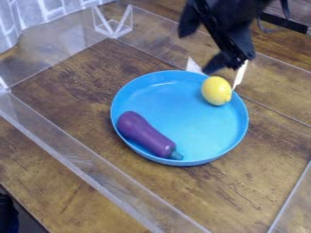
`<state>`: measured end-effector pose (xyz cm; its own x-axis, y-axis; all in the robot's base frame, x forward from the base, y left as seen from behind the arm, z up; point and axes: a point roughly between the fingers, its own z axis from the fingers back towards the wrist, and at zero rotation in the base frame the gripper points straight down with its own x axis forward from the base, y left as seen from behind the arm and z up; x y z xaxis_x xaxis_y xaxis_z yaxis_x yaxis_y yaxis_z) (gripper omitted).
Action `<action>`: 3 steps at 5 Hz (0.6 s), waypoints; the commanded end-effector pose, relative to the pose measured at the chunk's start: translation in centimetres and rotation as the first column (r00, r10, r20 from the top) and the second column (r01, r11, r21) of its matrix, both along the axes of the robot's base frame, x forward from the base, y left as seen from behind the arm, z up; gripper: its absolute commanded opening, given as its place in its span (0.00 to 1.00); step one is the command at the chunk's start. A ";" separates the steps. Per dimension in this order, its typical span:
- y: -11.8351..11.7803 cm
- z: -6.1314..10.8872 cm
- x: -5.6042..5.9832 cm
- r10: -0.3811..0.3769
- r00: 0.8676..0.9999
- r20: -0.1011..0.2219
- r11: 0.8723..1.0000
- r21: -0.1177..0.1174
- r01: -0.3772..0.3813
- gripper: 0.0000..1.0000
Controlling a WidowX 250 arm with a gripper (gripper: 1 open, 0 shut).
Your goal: Put the lemon on the blue tray
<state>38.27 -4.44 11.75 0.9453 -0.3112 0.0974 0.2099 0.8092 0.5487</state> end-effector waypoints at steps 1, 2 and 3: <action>-2.0 1.2 1.9 0.004 0.997 0.074 1.000 -0.025 -0.002 1.00; -2.4 -0.4 3.3 0.019 0.998 0.064 1.000 -0.026 -0.017 1.00; -3.0 -1.5 4.9 0.061 0.996 0.058 0.998 -0.030 -0.060 1.00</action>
<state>42.57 -7.03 7.43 0.9629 -0.2574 0.0806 0.1733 0.8194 0.5465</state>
